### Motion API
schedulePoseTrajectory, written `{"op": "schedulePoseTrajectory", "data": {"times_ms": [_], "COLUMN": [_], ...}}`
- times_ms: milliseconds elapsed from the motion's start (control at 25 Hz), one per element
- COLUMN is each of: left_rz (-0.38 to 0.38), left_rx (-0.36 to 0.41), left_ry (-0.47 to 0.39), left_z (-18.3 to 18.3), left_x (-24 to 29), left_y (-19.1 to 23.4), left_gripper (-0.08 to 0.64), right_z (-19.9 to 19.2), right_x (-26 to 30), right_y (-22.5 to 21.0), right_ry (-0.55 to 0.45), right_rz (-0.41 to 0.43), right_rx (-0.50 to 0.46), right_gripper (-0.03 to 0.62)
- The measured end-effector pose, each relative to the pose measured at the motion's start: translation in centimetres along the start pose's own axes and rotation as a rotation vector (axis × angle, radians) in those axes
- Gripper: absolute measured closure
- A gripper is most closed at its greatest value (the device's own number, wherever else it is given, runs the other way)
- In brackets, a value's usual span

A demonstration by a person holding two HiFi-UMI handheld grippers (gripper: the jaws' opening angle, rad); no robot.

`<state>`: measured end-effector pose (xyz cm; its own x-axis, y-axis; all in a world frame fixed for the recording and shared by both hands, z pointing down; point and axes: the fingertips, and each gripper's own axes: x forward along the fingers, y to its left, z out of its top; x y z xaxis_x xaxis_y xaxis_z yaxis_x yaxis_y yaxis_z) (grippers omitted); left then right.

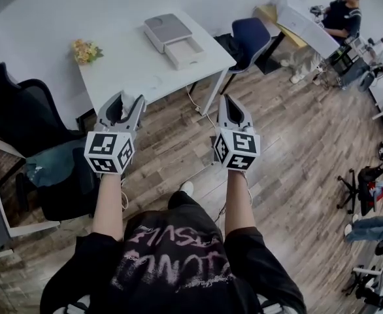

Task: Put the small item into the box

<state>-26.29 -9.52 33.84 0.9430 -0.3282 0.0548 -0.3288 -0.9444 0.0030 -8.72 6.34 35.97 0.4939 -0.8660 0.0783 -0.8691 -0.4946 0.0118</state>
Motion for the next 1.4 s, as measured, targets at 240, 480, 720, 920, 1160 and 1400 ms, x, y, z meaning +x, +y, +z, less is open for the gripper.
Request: {"op": "schedulePoseTrajectory", "data": {"times_ms": [240,480,720,920,1160,1400], "left_rz": [0.006,0.032,0.063,0.070,0.072,0.048], "left_rx": [-0.002,0.004,0.006,0.005,0.005,-0.002], "left_ry": [0.010,0.019,0.034,0.039,0.042,0.048], "left_z": [-0.1,0.4,0.3,-0.2,-0.6,-1.2], "left_x": [5.1,10.5,13.9,15.3,16.1,18.4], "left_y": [-0.2,-1.4,-3.0,-3.9,-4.1,-4.0], "left_gripper": [0.387,0.387,0.387,0.387,0.387,0.386], "right_z": [-0.5,-0.4,-0.5,-1.1,-2.0,-2.8], "right_x": [3.8,6.8,8.7,9.6,10.1,11.7], "right_y": [-3.3,-7.6,-11.1,-12.9,-13.3,-14.2], "right_ry": [0.004,-0.011,-0.008,0.003,0.011,0.023], "right_rz": [0.017,0.058,0.087,0.091,0.099,0.089], "right_rx": [0.003,0.006,0.034,0.044,0.048,0.052], "right_gripper": [0.580,0.580,0.580,0.580,0.580,0.580]}}
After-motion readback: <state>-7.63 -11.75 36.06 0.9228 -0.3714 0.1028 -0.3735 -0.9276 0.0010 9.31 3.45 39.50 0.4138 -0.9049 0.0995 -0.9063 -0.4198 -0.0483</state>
